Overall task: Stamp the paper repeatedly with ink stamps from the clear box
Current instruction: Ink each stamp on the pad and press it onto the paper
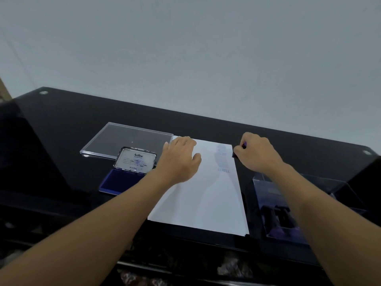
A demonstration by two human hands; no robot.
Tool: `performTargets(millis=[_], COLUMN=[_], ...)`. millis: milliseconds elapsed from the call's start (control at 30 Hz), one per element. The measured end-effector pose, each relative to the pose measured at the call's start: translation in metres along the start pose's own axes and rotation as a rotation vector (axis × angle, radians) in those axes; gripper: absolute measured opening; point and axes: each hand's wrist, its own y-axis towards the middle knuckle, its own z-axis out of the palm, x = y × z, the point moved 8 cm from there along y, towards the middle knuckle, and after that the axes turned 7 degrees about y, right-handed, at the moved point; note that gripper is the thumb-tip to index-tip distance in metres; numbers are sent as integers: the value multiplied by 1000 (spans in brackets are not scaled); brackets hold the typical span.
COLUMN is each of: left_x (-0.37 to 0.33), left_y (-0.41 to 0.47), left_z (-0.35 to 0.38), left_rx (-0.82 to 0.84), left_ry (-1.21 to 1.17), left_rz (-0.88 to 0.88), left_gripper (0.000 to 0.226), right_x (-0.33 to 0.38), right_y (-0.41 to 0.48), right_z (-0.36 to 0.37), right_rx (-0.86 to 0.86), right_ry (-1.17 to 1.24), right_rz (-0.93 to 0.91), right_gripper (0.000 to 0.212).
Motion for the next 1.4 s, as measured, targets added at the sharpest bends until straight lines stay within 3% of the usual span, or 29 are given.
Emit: performTargets(millis=[567,1067,1400], left_x=[42,203,235], left_y=[-34,-117,-148], left_z=[-53,-86,-64], left_rx=[-16,0,25], left_ry=[42,108,214], left_rz=[-73,-413,-459], left_gripper=[35,43,52], right_x=[51,182,236], right_y=[-32,-65,-77], right_z=[-5,99,148], right_rx=[-13,178,313], right_ry=[46,44,5], right_rz=[-89,-336,-452], right_gripper=[14,18,16])
